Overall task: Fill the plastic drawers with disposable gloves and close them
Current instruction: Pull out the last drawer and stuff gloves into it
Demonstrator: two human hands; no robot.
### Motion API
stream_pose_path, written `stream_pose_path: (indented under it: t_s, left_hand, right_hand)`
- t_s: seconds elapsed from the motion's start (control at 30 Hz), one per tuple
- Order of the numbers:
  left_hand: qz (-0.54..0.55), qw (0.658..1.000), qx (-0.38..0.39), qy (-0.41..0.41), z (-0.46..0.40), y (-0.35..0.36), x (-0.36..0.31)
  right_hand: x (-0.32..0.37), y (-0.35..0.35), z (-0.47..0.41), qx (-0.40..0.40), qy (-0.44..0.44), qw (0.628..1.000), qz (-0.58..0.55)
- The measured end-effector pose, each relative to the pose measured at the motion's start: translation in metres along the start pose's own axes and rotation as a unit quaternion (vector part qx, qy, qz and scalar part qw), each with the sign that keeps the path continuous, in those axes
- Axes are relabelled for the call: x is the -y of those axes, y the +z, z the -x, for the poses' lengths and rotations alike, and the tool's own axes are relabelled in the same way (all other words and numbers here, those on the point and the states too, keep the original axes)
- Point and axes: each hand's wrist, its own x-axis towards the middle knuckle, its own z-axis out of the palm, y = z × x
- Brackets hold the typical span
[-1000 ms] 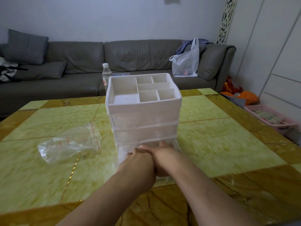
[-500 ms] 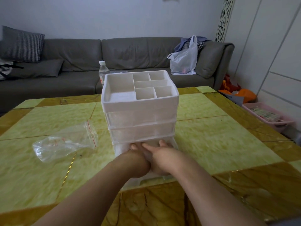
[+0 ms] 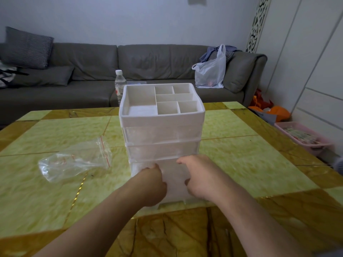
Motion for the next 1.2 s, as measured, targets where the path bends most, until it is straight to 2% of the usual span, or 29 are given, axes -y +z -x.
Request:
stream_pose_path:
  t_s: [0.17,0.23,0.33,0.5,0.67,0.83,1.03,1.2]
  left_hand:
    - [-0.040,0.980,-0.177,0.077,0.045,-0.002,0.012]
    - [-0.049,0.970,-0.219,0.088,0.054,0.002,0.017]
    - [-0.048,0.969,-0.216,0.110,0.060,0.012,0.022]
    - [-0.092,0.965,-0.176,0.170,0.067,0.025,0.012]
    - [-0.129,0.978,-0.111,0.122,0.061,0.035,0.014]
    - [-0.144,0.978,-0.090,0.118,0.052,0.037,0.017]
    - [-0.127,0.980,-0.102,0.115,0.048,0.041,0.018]
    - [-0.120,0.979,-0.113,0.123,0.052,0.038,0.017]
  right_hand:
    - [-0.009,0.000,0.004,-0.043,0.010,0.999,-0.015]
    - [-0.010,0.001,0.005,-0.053,-0.006,0.999,0.001]
    - [-0.008,0.002,0.005,-0.069,-0.022,0.996,0.045]
    - [0.000,0.019,-0.002,-0.021,0.001,0.998,0.054]
    - [-0.003,0.028,-0.012,0.002,0.004,1.000,0.030]
    - [-0.009,0.016,-0.007,0.029,0.006,0.999,0.022]
    - [-0.003,-0.004,0.004,-0.017,-0.003,0.999,0.041]
    - [0.004,0.004,0.008,0.091,0.016,0.991,0.101]
